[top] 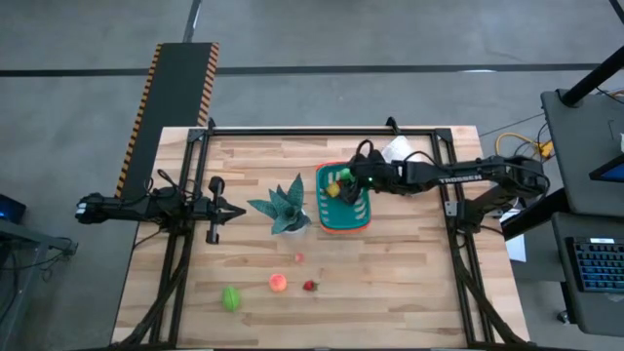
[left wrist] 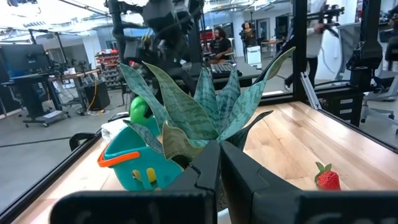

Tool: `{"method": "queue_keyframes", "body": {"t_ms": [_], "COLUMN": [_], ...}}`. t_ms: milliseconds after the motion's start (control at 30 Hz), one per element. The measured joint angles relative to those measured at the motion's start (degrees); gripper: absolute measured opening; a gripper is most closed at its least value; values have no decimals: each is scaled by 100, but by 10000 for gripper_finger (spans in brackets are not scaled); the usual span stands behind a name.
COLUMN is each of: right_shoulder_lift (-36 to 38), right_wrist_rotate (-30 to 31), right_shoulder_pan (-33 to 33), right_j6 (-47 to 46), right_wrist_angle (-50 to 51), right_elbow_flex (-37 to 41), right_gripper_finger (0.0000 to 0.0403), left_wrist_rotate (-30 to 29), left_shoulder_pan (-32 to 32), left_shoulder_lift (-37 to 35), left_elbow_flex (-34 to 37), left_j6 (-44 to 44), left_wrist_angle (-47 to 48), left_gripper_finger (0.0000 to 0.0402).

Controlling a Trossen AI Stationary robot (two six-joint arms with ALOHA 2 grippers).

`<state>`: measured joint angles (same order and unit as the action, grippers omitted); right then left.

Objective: Build produce basket
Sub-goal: Put the pear into the basket

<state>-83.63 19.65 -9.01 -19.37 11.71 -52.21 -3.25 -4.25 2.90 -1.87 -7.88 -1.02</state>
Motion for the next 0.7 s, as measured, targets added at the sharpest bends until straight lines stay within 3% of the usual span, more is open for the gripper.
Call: {"method": "queue_keyframes", "body": {"t_ms": [300,700], "right_shoulder_lift": [-688,-910], "right_wrist_rotate": [325,276], "right_shoulder_pan": [75,91], "right_j6": [-14,30], "right_wrist_angle": [-10,62], "right_elbow_flex": [-107,-226], "right_gripper_finger": [209,209], "left_wrist_rotate": [-2,-2], "left_shoulder_pan": [1,2], "left_shoulder_lift": [4,8], "left_elbow_flex": [0,0], "left_j6": [0,0], "left_wrist_angle": [-2,-9], "left_gripper_finger": [0,0]}}
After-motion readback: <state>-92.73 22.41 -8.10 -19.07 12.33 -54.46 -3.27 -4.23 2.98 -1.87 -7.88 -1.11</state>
